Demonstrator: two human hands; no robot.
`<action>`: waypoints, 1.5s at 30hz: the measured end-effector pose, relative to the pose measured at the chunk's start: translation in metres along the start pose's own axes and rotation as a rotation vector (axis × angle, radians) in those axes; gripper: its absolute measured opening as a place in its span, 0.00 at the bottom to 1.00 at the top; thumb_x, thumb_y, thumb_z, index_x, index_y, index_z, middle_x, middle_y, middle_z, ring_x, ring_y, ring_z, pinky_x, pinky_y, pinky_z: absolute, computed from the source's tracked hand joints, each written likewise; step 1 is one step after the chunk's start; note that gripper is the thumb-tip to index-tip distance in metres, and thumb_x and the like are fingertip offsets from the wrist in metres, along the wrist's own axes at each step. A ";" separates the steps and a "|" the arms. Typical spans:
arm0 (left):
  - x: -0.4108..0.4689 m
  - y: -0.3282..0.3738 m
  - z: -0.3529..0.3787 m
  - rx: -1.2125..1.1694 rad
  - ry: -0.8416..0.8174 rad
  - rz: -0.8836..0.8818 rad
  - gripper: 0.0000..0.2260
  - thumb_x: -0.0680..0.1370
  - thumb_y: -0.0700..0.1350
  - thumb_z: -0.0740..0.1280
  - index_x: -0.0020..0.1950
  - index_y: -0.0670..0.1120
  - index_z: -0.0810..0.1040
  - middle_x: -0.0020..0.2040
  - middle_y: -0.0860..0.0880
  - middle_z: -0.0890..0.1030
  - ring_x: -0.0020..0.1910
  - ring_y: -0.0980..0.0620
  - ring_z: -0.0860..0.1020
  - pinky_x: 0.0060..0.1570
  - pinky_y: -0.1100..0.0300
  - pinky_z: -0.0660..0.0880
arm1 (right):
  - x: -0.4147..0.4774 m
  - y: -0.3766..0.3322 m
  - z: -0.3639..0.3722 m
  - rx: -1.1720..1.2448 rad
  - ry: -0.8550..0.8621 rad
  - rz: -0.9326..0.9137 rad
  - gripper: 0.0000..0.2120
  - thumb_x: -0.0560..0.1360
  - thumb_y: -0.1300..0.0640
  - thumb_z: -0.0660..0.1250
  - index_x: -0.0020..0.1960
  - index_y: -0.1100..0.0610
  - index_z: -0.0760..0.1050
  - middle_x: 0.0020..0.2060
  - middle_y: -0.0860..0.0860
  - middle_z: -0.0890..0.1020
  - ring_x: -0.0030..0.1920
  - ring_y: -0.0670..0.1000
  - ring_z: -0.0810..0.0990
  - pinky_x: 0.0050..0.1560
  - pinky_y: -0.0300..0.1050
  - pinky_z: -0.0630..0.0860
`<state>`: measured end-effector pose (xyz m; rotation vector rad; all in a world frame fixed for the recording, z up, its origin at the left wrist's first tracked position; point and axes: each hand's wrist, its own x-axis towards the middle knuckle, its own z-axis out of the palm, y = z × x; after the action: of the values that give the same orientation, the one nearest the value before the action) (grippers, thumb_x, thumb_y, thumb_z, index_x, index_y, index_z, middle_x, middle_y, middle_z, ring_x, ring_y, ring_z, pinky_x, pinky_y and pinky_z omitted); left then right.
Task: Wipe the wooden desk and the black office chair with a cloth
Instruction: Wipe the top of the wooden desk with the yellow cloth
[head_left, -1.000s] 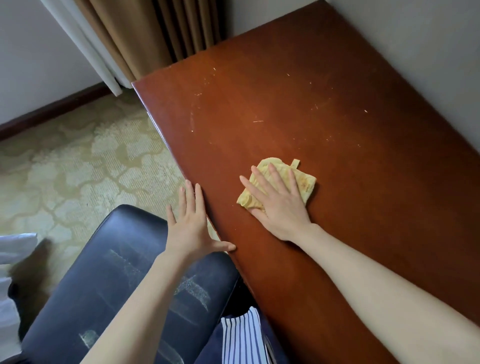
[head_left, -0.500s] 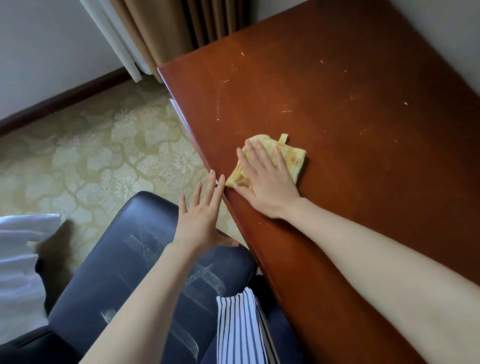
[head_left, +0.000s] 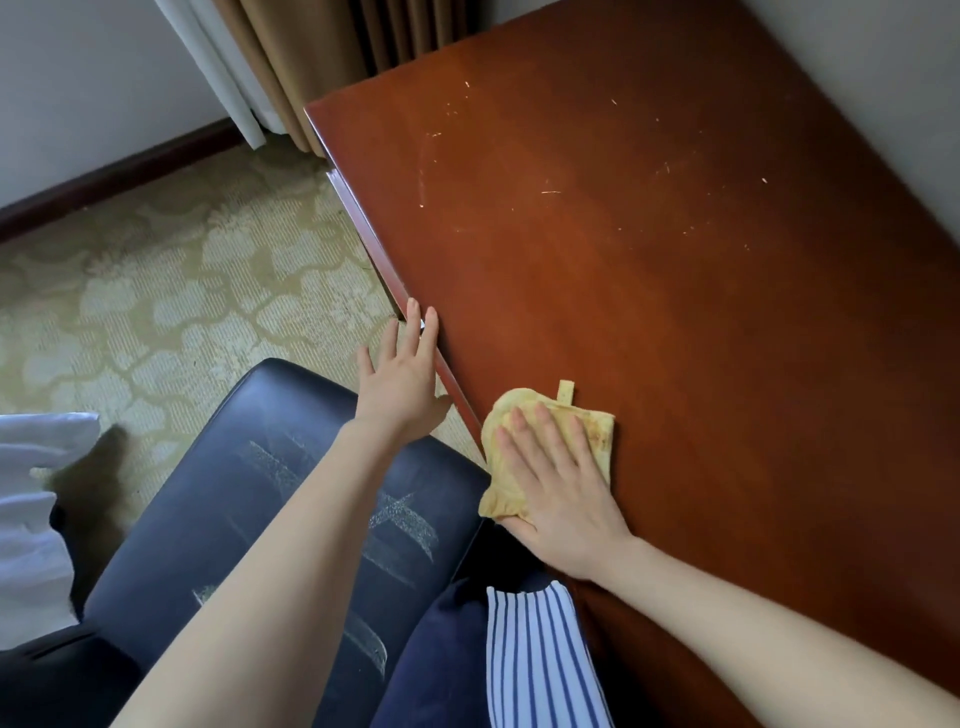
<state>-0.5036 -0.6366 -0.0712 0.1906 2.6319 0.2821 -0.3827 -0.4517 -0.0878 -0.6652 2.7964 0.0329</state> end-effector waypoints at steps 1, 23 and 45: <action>0.000 0.004 -0.001 -0.023 0.019 -0.009 0.38 0.78 0.49 0.64 0.78 0.48 0.40 0.78 0.49 0.39 0.77 0.46 0.44 0.72 0.41 0.46 | -0.010 -0.001 0.002 0.022 -0.001 0.084 0.42 0.73 0.34 0.57 0.76 0.60 0.54 0.75 0.58 0.56 0.75 0.62 0.52 0.71 0.63 0.52; 0.074 0.166 0.029 -0.211 0.378 0.175 0.26 0.81 0.51 0.56 0.77 0.46 0.54 0.78 0.44 0.52 0.77 0.45 0.44 0.73 0.49 0.40 | -0.037 0.181 0.008 0.212 0.235 0.886 0.29 0.77 0.40 0.55 0.75 0.50 0.61 0.75 0.48 0.61 0.76 0.51 0.53 0.75 0.57 0.49; 0.096 0.179 0.042 0.001 0.458 -0.020 0.28 0.79 0.55 0.46 0.77 0.42 0.54 0.76 0.43 0.59 0.75 0.47 0.53 0.73 0.52 0.43 | 0.112 0.268 -0.030 0.376 0.412 0.434 0.25 0.75 0.46 0.66 0.71 0.47 0.67 0.72 0.46 0.66 0.75 0.49 0.56 0.75 0.52 0.44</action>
<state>-0.5524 -0.4384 -0.1091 0.1094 3.0840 0.3524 -0.6059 -0.2640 -0.0987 0.0378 3.1460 -0.5923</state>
